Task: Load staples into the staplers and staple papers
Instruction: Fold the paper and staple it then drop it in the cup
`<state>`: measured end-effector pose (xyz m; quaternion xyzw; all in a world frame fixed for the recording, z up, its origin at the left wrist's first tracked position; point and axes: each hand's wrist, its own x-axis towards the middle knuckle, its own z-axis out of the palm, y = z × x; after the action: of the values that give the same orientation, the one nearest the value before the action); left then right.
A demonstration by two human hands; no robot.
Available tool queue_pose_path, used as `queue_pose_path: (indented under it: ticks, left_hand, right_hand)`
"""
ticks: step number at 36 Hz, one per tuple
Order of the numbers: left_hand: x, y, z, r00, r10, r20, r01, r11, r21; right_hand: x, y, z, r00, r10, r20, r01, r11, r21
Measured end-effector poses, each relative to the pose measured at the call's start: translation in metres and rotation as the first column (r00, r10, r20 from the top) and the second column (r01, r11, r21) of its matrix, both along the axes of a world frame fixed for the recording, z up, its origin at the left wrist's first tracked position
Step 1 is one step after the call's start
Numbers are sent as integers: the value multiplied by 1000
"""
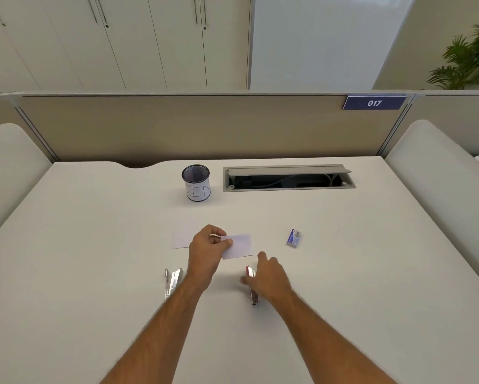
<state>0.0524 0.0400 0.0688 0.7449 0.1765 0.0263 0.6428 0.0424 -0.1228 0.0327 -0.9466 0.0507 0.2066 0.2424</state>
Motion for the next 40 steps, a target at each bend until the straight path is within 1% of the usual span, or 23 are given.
queue_pose_path:
  ticks: [2, 4, 6, 7, 8, 10, 12, 14, 16, 18, 19, 22, 28, 35, 40]
  left_hand:
    - [-2, 1, -1, 1000, 11, -3, -12, 999, -32]
    - [-3, 3, -1, 1000, 30, 0, -30, 998, -50]
    - [-5, 4, -2, 999, 51, 3, -50, 997, -56]
    - [-5, 6, -2, 998, 65, 3, -64, 996, -58]
    - [-5, 7, -3, 997, 81, 1, -81, 995, -64]
    - [-5, 11, -4, 993, 115, -2, -115, 990, -84]
    - [-4, 13, -5, 989, 149, -1, -148, 983, -104]
    - [-3, 15, -5, 985, 175, -1, -174, 978, -111]
    - [-2, 15, -4, 983, 185, -3, -184, 976, -117]
    - [-1, 15, -3, 981, 192, -5, -191, 973, -128]
    - [-1, 13, -2, 981, 193, -8, -192, 972, -133]
    - [-1, 11, 0, 985, 174, -20, -175, 974, -146]
    - [-3, 4, 2, 992, 127, -25, -129, 981, -143]
    - [-9, 0, 3, 998, 51, -37, -57, 978, -200]
    - [-11, -3, 5, 999, -5, -42, -5, 971, -241]
  right_hand:
    - [-6, 5, -8, 999, 54, 1, -54, 995, -82]
    - [-8, 9, -13, 993, 101, 66, -89, 984, -156]
    - [-7, 10, -13, 988, 107, 107, -88, 982, -168]
    - [-6, 9, -12, 989, 92, 113, -76, 988, -136]
    - [-4, 8, -10, 992, 54, 114, -46, 997, -69]
    - [-2, 3, -4, 992, -89, 90, 74, 983, 167]
    - [-1, 0, 3, 977, -214, 22, 186, 889, 419]
    - [-1, -1, 9, 971, -234, -47, 219, 795, 566]
    - [-1, -2, 17, 971, -208, -121, 233, 696, 679]
    - [-3, -2, 23, 967, -170, -187, 252, 580, 774]
    - [-3, -3, 26, 966, -155, -209, 259, 538, 802]
    - [-5, -3, 32, 961, -127, -246, 277, 456, 846]
    - [-4, -4, 34, 953, -117, -281, 304, 378, 874]
    - [0, -6, 32, 942, -168, -289, 332, 375, 866]
    - [-1, -7, 36, 930, -181, -320, 364, 334, 870]
